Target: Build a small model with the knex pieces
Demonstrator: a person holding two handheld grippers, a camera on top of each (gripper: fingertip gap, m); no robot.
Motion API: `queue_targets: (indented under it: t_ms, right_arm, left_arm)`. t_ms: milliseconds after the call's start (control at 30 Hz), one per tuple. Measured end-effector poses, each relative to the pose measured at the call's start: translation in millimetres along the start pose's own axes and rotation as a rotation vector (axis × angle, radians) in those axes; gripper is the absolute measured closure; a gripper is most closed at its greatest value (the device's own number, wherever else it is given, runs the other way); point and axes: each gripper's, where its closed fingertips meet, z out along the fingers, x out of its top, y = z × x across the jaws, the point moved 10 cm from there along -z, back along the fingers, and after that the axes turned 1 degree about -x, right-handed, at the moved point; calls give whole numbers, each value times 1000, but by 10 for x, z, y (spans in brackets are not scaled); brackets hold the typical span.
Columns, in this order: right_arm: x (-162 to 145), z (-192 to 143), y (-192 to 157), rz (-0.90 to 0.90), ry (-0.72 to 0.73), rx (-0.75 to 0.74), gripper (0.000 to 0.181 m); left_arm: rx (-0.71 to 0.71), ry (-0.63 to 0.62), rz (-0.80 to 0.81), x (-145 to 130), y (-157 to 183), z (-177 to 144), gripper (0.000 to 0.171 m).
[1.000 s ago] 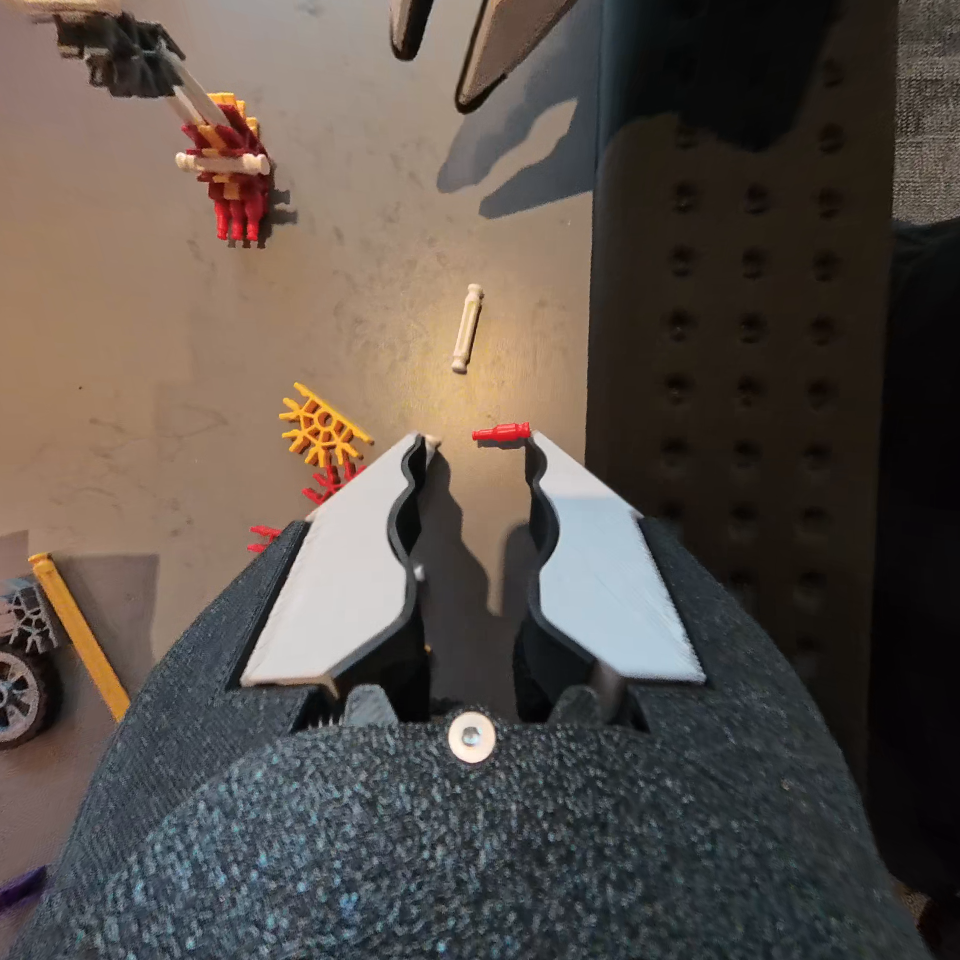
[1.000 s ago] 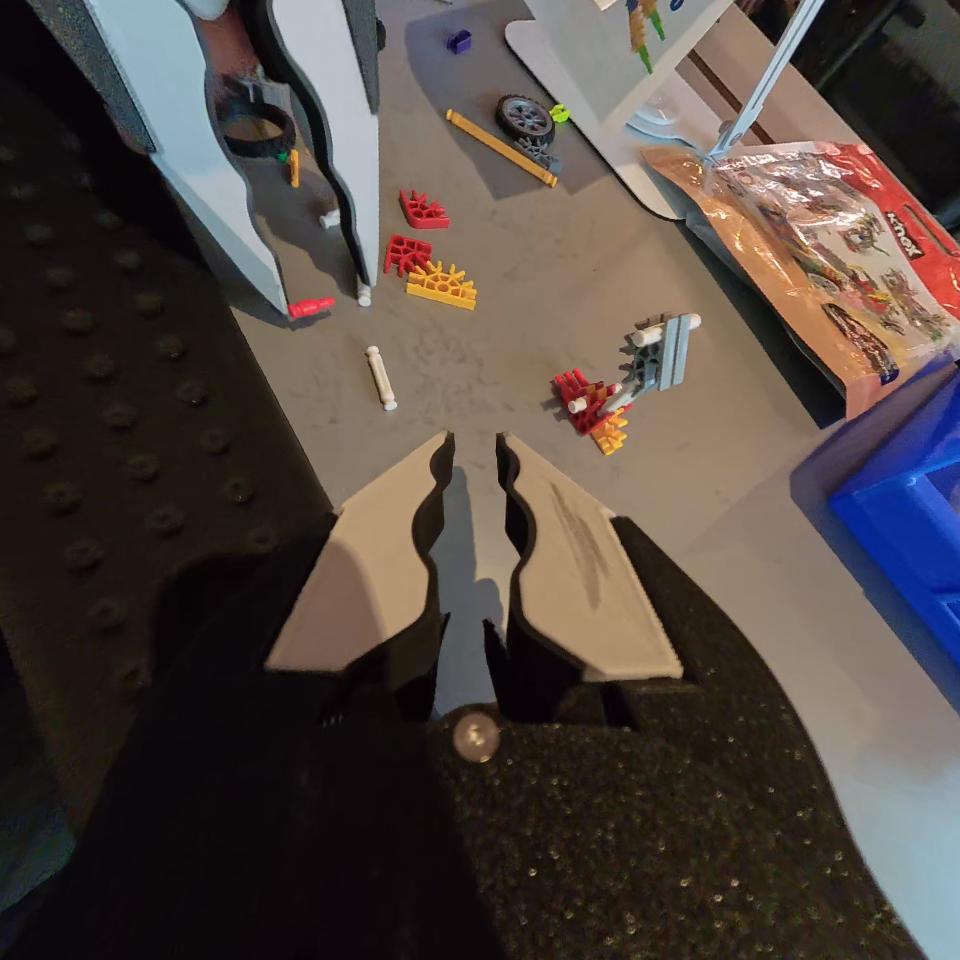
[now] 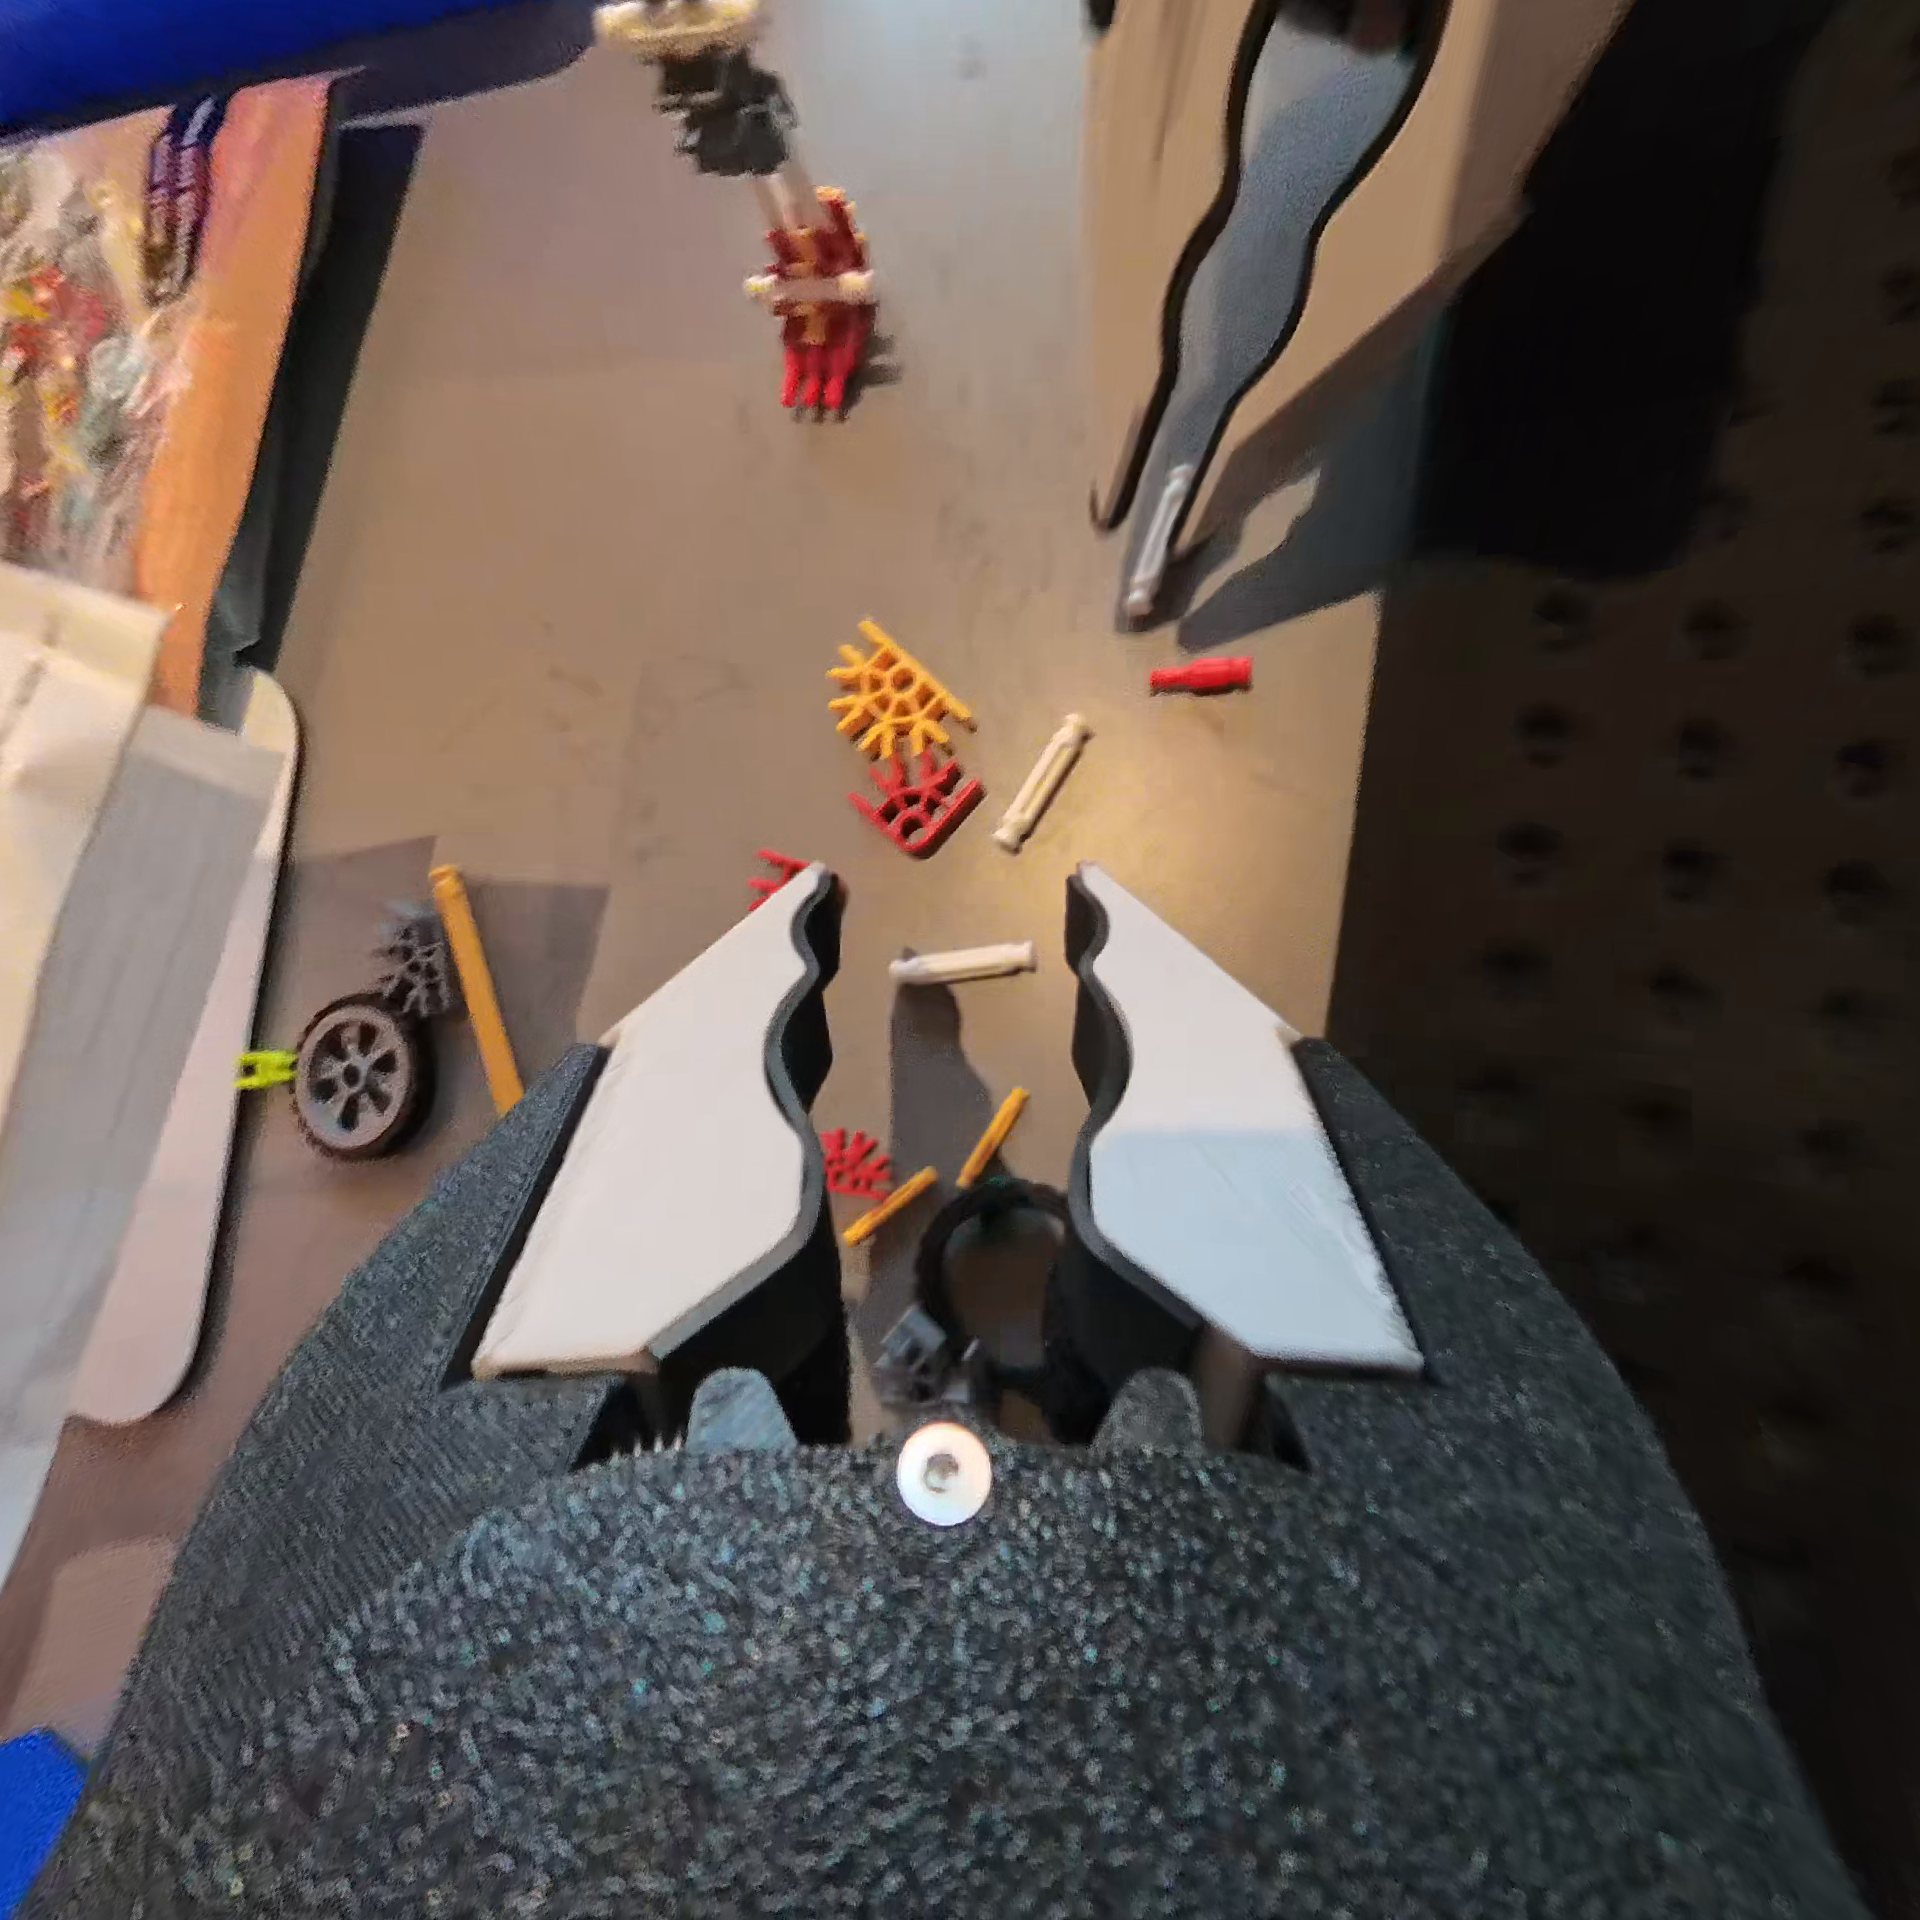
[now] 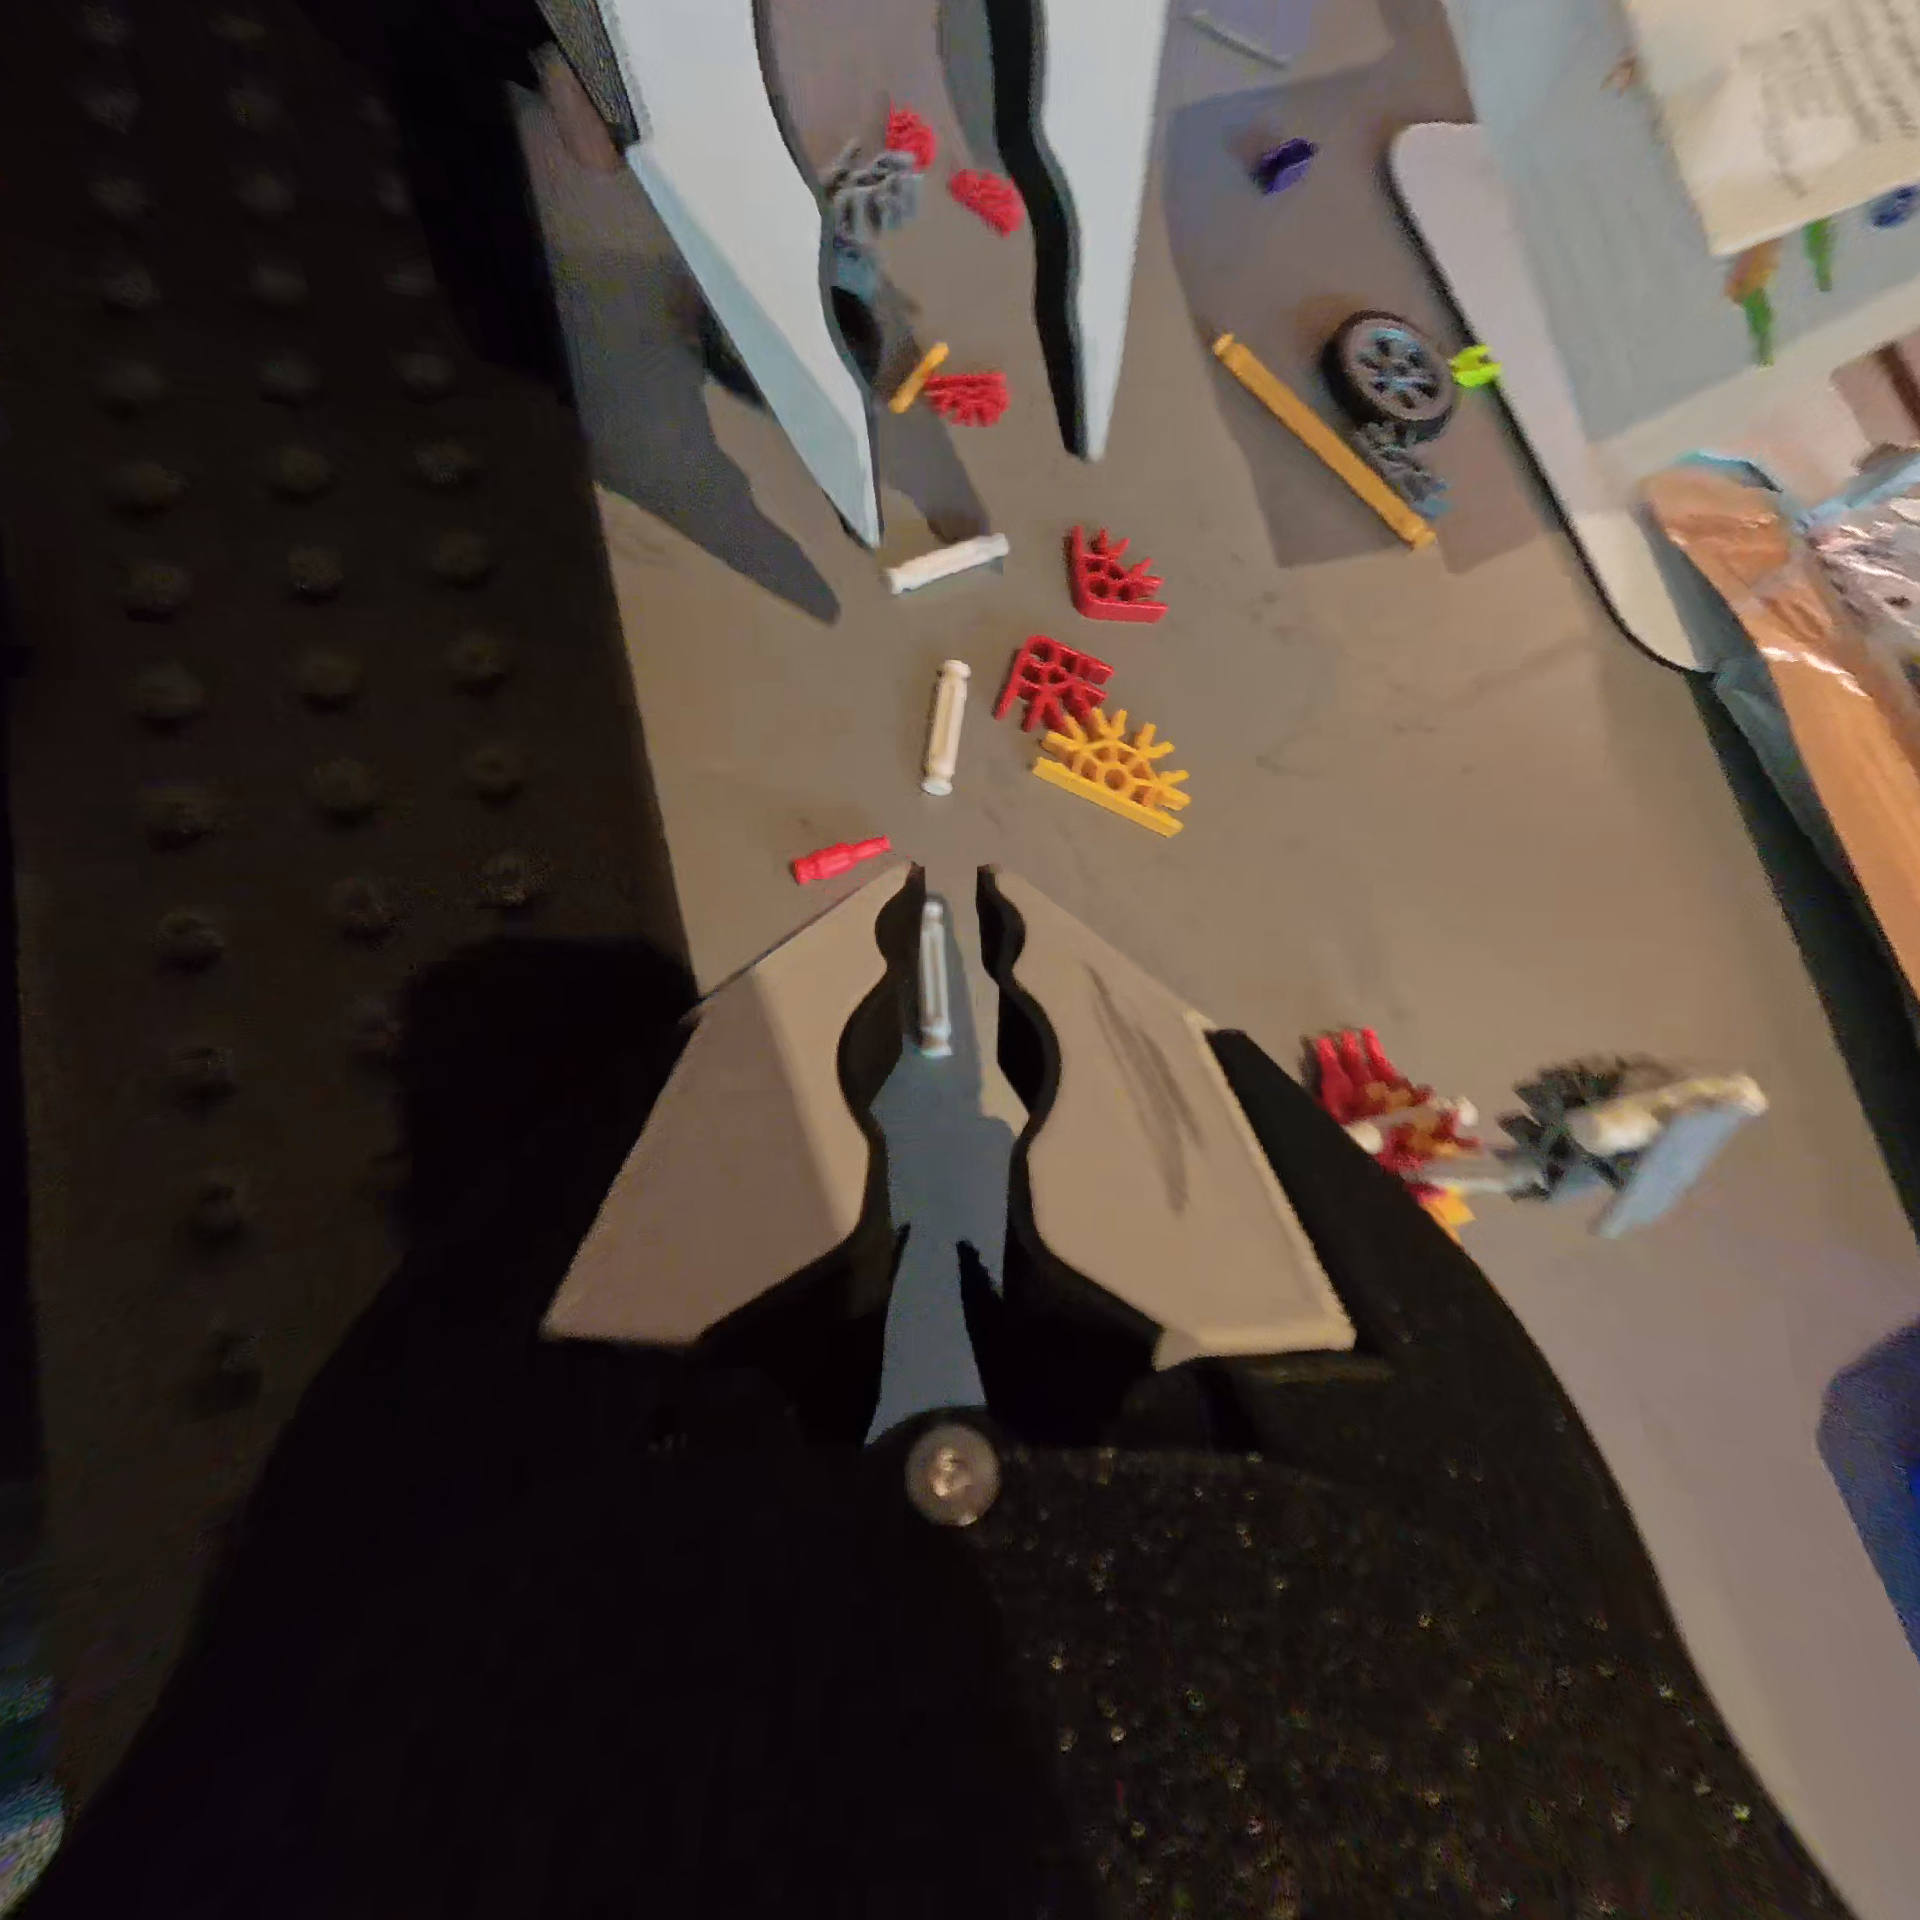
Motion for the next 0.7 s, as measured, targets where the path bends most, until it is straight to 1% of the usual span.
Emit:
queue_targets:
  t_ms: [100,167,333,467,567,600,633,700]
  right_arm:
    - [-64,-136,83,36,8,-45,165]
    - [-114,-173,120,51,-9,-63,161]
    - [-190,-144,126,71,-45,-62,154]
    - [-180,-114,84,53,-50,-48,153]
    - [-219,-145,55,52,-56,-51,153]
    - [-235,-162,54,57,-55,-55,153]
    - [-249,-178,58,62,-53,-57,153]
    - [-272,-207,72,69,-50,-63,153]
  left_arm:
    - [-10,14,-55,-14,-106,-30,129]
    - [-22,13,-75,12,-151,19,129]
    - [-59,-35,-69,112,-209,269,128]
    - [-99,-51,-82,210,-243,459,128]
    - [-137,-88,-84,225,-231,603,129]
    - [-146,-59,-102,250,-241,612,134]
    - [-150,-61,-117,258,-252,627,135]
    - [-169,-61,-107,270,-238,655,147]
